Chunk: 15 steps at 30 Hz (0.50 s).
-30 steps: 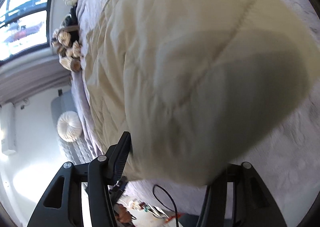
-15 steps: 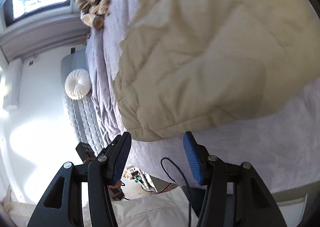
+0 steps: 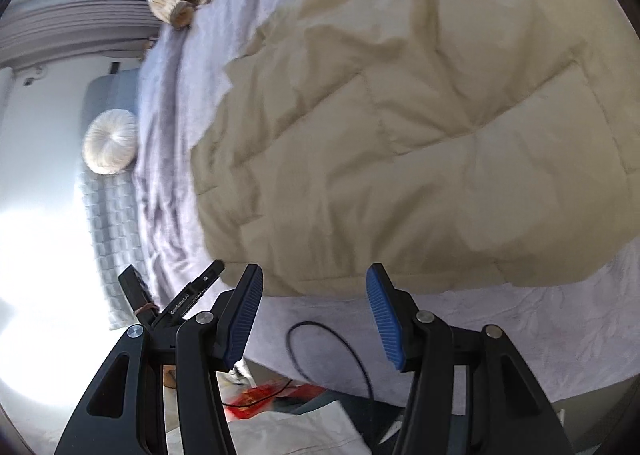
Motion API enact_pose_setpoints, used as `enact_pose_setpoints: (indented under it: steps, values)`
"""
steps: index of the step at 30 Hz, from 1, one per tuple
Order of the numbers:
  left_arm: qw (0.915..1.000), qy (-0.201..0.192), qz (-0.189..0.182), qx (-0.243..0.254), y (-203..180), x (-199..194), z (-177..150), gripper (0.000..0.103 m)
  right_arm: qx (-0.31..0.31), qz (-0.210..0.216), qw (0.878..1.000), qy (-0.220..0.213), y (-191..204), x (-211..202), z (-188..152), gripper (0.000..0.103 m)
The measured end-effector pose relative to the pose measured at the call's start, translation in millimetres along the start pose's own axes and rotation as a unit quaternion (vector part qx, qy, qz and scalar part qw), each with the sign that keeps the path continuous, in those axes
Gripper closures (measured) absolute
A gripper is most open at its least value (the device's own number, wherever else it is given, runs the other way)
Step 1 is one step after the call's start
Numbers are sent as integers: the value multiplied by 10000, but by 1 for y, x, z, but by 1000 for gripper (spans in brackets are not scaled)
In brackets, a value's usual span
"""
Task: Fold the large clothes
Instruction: 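Open both tools and move them back from the folded coat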
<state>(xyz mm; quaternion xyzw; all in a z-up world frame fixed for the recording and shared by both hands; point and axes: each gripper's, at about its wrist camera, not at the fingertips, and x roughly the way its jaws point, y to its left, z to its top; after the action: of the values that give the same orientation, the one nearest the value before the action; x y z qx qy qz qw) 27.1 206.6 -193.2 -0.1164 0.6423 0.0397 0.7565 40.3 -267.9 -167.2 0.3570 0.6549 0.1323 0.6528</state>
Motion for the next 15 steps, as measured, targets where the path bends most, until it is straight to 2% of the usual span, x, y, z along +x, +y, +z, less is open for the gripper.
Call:
enact_pose_setpoints:
  steps: [5,10,12,13,15]
  values:
    - [9997,185,-56,-146,18,15,-5,47,174,-722,9972,73,-17,10,-1,45]
    - [9998,189,-95,-47,21,12,0,47,238,-1035,9943,95,-22,15,0,45]
    - [9998,167,-96,-54,23,10,4,25,232,-1160,9929,111,-21,18,0,45]
    - [9999,100,-89,-72,24,8,5,5,233,-1227,9921,123,-22,19,2,45]
    - [9998,-16,-198,-77,26,4,8,2,275,-1314,9908,139,-25,20,2,45]
